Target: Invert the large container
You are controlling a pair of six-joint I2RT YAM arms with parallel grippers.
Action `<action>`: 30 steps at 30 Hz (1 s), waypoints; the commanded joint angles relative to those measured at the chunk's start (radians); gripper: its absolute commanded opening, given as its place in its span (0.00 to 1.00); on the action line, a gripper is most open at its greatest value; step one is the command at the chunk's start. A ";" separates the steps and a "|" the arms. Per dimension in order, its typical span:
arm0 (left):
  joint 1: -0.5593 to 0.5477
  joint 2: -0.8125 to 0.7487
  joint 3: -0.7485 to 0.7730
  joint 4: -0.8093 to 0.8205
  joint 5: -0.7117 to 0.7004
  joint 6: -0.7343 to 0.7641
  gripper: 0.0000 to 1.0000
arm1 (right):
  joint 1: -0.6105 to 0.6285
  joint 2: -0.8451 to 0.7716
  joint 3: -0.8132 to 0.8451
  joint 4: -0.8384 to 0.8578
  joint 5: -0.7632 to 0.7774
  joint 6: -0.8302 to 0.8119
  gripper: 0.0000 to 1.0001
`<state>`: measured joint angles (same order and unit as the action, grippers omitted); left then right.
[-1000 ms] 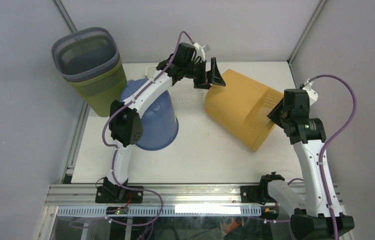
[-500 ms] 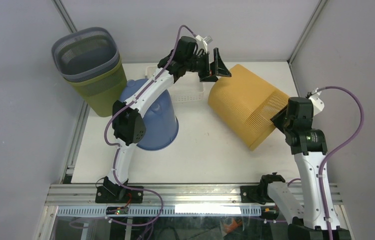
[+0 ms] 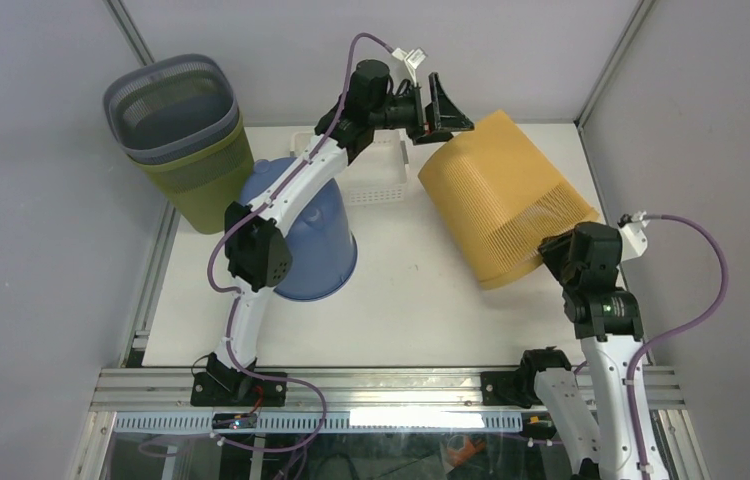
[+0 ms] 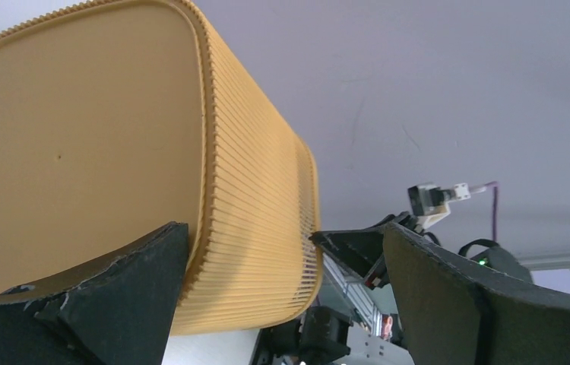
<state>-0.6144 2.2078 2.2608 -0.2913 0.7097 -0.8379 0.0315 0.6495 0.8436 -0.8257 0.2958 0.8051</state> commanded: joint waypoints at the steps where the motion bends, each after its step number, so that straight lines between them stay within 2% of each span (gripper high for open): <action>1: -0.138 -0.091 0.066 0.128 0.194 -0.130 0.99 | 0.022 -0.020 -0.148 -0.018 -0.197 0.064 0.36; 10: -0.193 -0.076 0.032 0.187 0.211 -0.160 0.99 | 0.022 -0.099 -0.265 0.035 -0.215 0.178 0.37; 21: -0.210 -0.056 -0.062 0.304 0.224 -0.230 0.99 | 0.022 -0.105 -0.267 0.082 -0.184 0.181 0.38; 25: -0.210 -0.056 -0.047 0.307 0.224 -0.226 0.99 | 0.021 -0.117 -0.237 0.063 -0.189 0.122 0.41; 30: -0.210 -0.109 -0.030 0.260 0.217 -0.163 0.99 | 0.021 -0.143 -0.191 0.068 -0.320 -0.088 0.47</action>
<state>-0.8185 2.1612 2.1929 -0.0204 0.9031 -1.0241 0.0505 0.5339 0.5701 -0.7879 0.0830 0.8909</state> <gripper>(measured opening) 0.990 0.450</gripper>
